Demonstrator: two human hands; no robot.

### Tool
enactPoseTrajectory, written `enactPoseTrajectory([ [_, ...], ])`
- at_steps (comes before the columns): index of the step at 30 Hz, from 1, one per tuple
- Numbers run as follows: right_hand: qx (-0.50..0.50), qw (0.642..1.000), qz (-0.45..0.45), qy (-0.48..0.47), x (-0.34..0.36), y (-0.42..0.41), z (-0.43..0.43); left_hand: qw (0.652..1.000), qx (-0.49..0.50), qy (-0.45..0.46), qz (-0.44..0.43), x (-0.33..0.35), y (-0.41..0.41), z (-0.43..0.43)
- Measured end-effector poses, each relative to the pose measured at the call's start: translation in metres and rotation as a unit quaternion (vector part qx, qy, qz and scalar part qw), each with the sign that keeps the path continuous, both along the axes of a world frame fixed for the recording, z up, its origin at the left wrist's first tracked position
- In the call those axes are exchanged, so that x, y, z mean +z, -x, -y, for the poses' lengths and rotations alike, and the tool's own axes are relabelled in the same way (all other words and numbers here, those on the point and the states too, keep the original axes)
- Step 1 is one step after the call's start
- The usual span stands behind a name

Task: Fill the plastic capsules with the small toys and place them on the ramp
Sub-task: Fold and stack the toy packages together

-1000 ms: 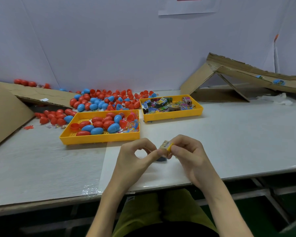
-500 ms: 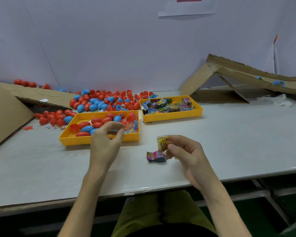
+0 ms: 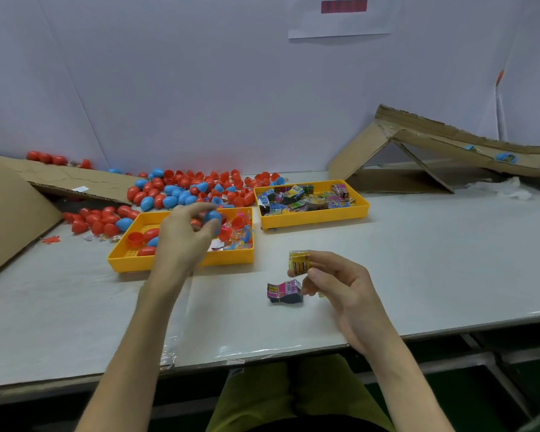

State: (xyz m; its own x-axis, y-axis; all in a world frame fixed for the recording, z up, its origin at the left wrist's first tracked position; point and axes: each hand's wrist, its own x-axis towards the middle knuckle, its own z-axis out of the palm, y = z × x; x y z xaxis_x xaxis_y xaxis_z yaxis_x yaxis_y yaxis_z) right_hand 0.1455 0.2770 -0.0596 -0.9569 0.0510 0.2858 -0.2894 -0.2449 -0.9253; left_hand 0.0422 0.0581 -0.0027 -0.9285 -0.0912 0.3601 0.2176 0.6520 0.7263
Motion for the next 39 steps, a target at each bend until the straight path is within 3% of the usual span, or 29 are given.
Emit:
enactPoseTrajectory([
  [2,-0.006,1.0,0.0,-0.011,0.0,0.0,0.0,0.971,-0.106,-0.212,0.01,0.003,-0.027,-0.003],
  [4,-0.014,1.0,-0.004,-0.022,0.0,-0.001,0.001,0.892,-0.22,-0.393,0.039,-0.004,-0.055,-0.012],
  [6,-0.024,0.999,-0.01,-0.027,-0.001,-0.001,0.001,0.844,-0.25,-0.473,0.049,-0.018,-0.071,-0.025],
  [10,-0.023,0.999,-0.019,-0.022,-0.001,-0.001,0.0,0.812,-0.219,-0.536,0.066,-0.042,-0.077,-0.046],
  [14,-0.029,0.998,-0.029,-0.048,-0.003,0.0,0.001,0.798,-0.218,-0.558,0.063,-0.052,-0.081,-0.051],
  [36,-0.047,0.996,-0.036,-0.07,0.0,-0.004,0.006,0.863,-0.24,-0.438,0.075,-0.055,-0.085,-0.05],
  [39,-0.045,0.995,-0.029,-0.083,0.002,-0.004,0.006,0.856,-0.275,-0.434,0.051,-0.056,-0.086,-0.049],
])
